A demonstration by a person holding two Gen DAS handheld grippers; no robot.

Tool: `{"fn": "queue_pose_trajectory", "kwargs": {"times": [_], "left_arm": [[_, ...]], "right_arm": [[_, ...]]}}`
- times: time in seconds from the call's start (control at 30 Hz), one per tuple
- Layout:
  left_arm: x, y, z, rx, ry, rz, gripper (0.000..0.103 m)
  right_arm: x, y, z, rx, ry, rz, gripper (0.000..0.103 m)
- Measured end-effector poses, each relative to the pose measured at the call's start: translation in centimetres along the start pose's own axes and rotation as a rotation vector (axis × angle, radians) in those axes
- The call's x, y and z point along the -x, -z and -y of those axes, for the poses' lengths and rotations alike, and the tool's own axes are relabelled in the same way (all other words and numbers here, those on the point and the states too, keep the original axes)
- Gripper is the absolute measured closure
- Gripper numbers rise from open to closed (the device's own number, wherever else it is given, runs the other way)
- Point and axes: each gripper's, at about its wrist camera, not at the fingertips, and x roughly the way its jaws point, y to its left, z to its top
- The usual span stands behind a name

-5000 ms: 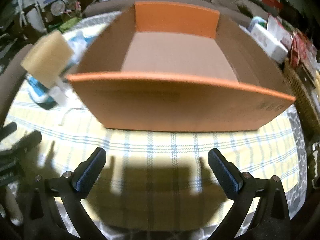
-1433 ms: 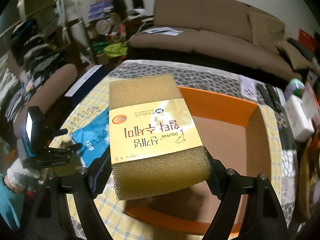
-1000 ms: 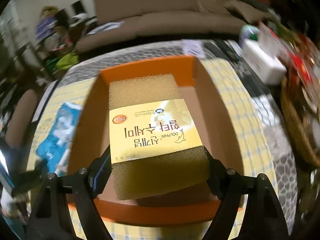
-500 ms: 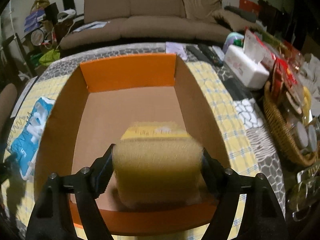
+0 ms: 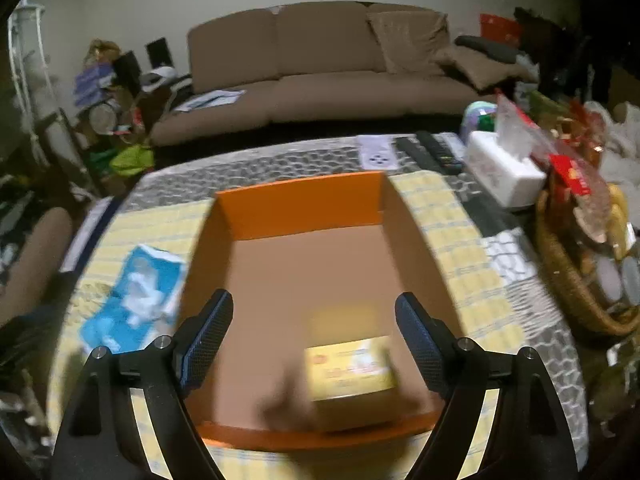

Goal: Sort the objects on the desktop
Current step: 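Lift the black wire spring with the left tool and carry it toward the box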

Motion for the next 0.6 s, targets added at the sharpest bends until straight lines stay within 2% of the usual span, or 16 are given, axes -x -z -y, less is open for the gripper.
{"fn": "queue_pose_trajectory", "kwargs": {"times": [0.23, 0.4, 0.53, 0.6], "left_arm": [[1.8, -0.7, -0.3, 0.07, 0.094, 0.046, 0.049], [3.2, -1.1, -1.2, 0.124, 0.068, 0.106, 0.049], [4.5, -1.4, -3.0, 0.18, -0.001, 0.173, 0.049], [4.9, -1.4, -4.1, 0.22, 0.029, 0.185, 0.049]], "right_arm": [[-0.2, 0.6, -4.7, 0.042, -0.178, -0.019, 0.018], [-0.7, 1.6, -9.4, 0.094, -0.332, -0.051, 0.018], [-1.2, 2.2, -12.5, 0.148, -0.362, -0.056, 0.018], [-1.5, 2.8, -13.5, 0.17, -0.374, -0.059, 0.018]]}}
